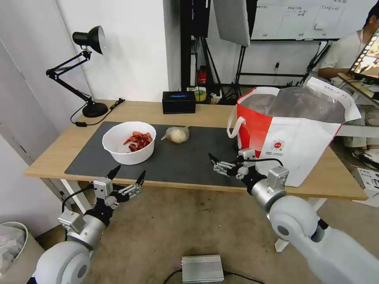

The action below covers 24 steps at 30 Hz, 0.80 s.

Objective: Pick up the trash from the table and place it into the takeout bag.

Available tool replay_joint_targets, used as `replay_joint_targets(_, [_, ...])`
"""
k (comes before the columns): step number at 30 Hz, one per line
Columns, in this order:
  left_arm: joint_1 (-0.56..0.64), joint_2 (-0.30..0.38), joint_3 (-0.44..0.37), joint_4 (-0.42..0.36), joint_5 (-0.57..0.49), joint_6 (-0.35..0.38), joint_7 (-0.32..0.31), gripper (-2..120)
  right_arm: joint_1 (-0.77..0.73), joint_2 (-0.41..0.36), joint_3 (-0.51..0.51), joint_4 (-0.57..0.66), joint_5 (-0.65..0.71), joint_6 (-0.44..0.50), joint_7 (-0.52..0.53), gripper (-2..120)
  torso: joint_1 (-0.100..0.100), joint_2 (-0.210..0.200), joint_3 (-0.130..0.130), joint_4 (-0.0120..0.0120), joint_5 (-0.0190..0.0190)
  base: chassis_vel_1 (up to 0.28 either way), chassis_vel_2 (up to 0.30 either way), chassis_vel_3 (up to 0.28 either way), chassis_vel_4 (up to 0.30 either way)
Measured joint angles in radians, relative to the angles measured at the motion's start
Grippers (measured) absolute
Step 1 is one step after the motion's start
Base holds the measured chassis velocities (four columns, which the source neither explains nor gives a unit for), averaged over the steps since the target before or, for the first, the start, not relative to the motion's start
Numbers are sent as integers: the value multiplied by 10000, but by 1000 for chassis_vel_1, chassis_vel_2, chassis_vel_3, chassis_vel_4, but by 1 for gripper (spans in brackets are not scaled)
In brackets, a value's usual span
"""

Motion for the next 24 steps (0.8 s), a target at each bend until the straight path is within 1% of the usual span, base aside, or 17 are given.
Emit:
replay_joint_targets(4, [17,-5,-18,-2,0,-7,17,100,-161,85,2,21,-87,1,75,100,0,0,0,1,0,0,0,0,0])
replay_joint_targets(8, [117,-17,-92,-4,-6,-31,128,100,-725,328,2,-1,-506,190,236,100,0,0,0,0,1,0,0,0,0])
replay_joint_targets(10, [247,14,-230,-7,40,-125,475,100,-1132,443,4,2,-726,443,354,100,0,0,-1,0,1,0,0,0,0])
replay_joint_targets(11, [247,14,-230,-7,40,-125,475,100,-1132,443,4,2,-726,443,354,100,0,0,-1,0,1,0,0,0,0])
replay_joint_targets(13, [329,51,-293,-7,61,-196,603,100,-1448,574,40,-3,-949,776,373,100,0,0,-1,0,1,0,0,0,0])
replay_joint_targets(15, [341,55,-303,-7,64,-208,627,100,-1525,619,46,-23,-1013,878,373,100,-1,0,-1,0,1,0,0,0,0])
replay_joint_targets(18, [343,38,-300,22,69,-214,651,100,-1761,809,34,-227,-1355,1608,318,100,-1,0,0,0,1,0,0,0,0])
replay_joint_targets(19, [343,38,-300,22,69,-214,651,100,-1761,809,34,-227,-1355,1608,318,100,-1,0,0,0,1,0,0,0,0])
replay_joint_targets(21, [317,7,-273,80,70,-215,654,100,-1829,896,12,-439,-1615,2109,137,100,-1,0,0,0,1,0,0,0,0])
replay_joint_targets(24, [283,-12,-265,147,70,-217,661,100,-1848,941,-17,-553,-1756,2415,28,100,0,0,-1,0,1,0,0,0,0])
